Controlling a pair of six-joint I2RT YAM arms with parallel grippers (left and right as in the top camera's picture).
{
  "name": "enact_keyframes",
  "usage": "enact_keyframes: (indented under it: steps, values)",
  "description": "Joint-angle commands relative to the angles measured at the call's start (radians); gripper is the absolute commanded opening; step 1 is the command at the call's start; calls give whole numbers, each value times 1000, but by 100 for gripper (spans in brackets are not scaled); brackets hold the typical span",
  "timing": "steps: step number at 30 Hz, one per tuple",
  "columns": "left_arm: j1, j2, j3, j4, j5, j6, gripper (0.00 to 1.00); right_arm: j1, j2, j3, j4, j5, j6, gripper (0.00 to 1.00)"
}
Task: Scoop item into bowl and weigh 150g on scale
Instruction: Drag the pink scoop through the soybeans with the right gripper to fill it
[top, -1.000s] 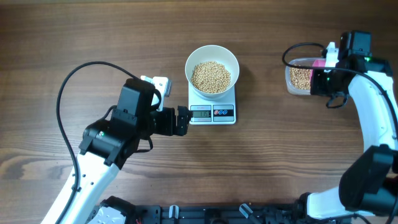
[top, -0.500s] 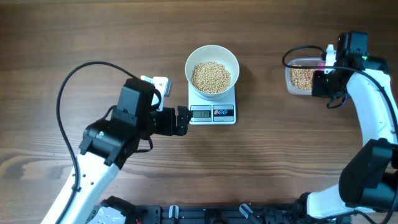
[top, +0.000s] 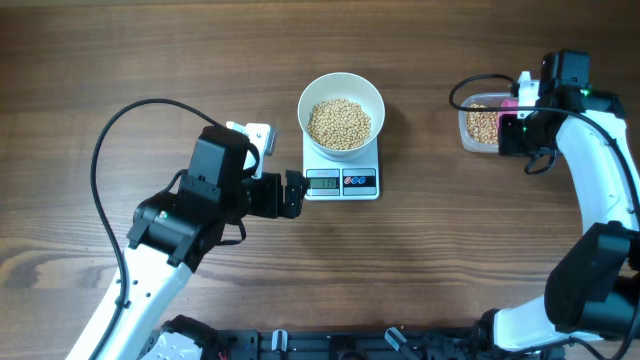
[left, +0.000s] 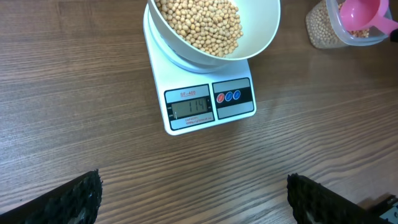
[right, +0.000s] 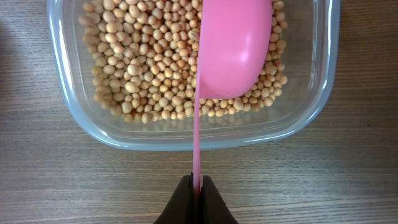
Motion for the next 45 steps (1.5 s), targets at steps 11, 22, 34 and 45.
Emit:
enact_keyframes:
  steps: [11,22,34,45]
  values:
    - [-5,-3,3,2,11,9,100,10,33,-42,16,47,-17,4]
    - [-5,-3,3,2,11,9,100,22,34,-56,39,-106,-21,4]
    - [-5,-3,3,2,11,9,100,22,34,-56,56,-190,-20,4]
    - [-5,-3,3,2,11,9,100,21,34,-60,41,-246,-72,4]
